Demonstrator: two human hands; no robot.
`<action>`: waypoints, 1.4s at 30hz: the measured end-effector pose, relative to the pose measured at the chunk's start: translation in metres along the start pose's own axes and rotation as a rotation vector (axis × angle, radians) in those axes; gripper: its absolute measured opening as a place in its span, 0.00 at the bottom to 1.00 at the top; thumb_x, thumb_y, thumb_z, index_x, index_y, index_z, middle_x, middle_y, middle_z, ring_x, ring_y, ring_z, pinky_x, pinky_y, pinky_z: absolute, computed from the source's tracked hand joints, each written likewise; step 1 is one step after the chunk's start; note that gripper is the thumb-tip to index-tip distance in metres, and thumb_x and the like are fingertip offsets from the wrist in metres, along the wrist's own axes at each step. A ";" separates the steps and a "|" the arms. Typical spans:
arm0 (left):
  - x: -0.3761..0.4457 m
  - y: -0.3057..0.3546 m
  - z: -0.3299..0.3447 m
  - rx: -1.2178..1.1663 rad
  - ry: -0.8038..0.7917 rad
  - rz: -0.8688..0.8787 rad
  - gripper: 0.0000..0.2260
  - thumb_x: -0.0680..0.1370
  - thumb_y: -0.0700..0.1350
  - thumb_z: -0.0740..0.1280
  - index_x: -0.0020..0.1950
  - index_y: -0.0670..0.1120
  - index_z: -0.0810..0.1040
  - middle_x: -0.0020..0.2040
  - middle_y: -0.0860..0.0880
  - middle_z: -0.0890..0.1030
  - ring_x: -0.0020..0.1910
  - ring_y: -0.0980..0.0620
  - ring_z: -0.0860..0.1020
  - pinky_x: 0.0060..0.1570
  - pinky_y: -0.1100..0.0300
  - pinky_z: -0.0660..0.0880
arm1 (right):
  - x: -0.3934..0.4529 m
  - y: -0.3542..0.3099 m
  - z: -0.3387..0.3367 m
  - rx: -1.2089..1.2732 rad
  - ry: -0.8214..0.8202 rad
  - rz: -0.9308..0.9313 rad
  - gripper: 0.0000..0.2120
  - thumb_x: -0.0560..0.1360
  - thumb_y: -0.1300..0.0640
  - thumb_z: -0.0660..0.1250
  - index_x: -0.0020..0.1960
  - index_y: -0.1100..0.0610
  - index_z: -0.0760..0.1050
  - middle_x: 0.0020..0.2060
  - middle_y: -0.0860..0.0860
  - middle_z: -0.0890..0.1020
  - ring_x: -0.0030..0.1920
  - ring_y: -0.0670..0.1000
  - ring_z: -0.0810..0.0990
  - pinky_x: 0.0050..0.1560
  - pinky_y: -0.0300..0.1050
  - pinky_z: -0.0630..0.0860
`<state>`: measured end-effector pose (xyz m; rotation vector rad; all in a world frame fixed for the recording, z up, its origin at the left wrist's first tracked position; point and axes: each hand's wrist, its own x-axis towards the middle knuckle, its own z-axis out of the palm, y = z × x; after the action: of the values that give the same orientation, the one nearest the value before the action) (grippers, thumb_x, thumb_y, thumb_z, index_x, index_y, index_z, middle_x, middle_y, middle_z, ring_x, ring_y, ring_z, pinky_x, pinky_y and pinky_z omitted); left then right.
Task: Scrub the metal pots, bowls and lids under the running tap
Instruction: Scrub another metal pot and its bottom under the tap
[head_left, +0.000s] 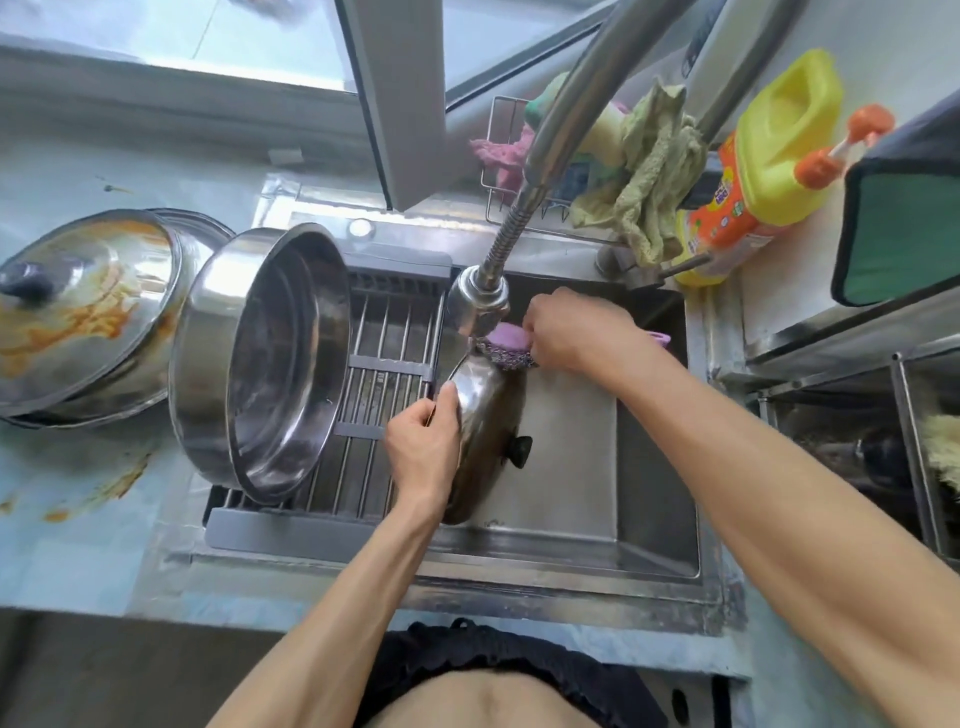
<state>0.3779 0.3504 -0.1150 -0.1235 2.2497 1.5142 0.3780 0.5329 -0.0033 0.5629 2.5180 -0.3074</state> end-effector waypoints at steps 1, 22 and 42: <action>0.000 -0.001 0.000 0.006 0.002 -0.010 0.25 0.79 0.53 0.69 0.28 0.48 0.61 0.26 0.51 0.61 0.29 0.52 0.60 0.32 0.54 0.57 | 0.001 0.001 0.003 -0.042 0.011 -0.005 0.10 0.77 0.52 0.62 0.55 0.54 0.77 0.46 0.54 0.74 0.44 0.60 0.76 0.43 0.49 0.72; 0.004 -0.008 -0.005 0.073 -0.230 -0.036 0.13 0.82 0.47 0.67 0.38 0.47 0.77 0.34 0.52 0.78 0.35 0.53 0.74 0.41 0.56 0.70 | -0.016 0.003 0.024 0.192 -0.133 0.033 0.18 0.69 0.46 0.57 0.47 0.53 0.81 0.44 0.54 0.80 0.41 0.58 0.79 0.46 0.51 0.80; 0.023 0.007 -0.019 0.288 -0.480 -0.178 0.13 0.81 0.34 0.66 0.37 0.43 0.77 0.33 0.48 0.78 0.35 0.50 0.76 0.39 0.59 0.71 | -0.010 0.003 0.054 0.123 -0.057 -0.054 0.08 0.72 0.59 0.60 0.34 0.56 0.70 0.36 0.53 0.75 0.39 0.61 0.76 0.37 0.45 0.69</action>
<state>0.3492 0.3398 -0.1116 0.1130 1.9758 0.9865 0.4111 0.5148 -0.0427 0.5263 2.4742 -0.4949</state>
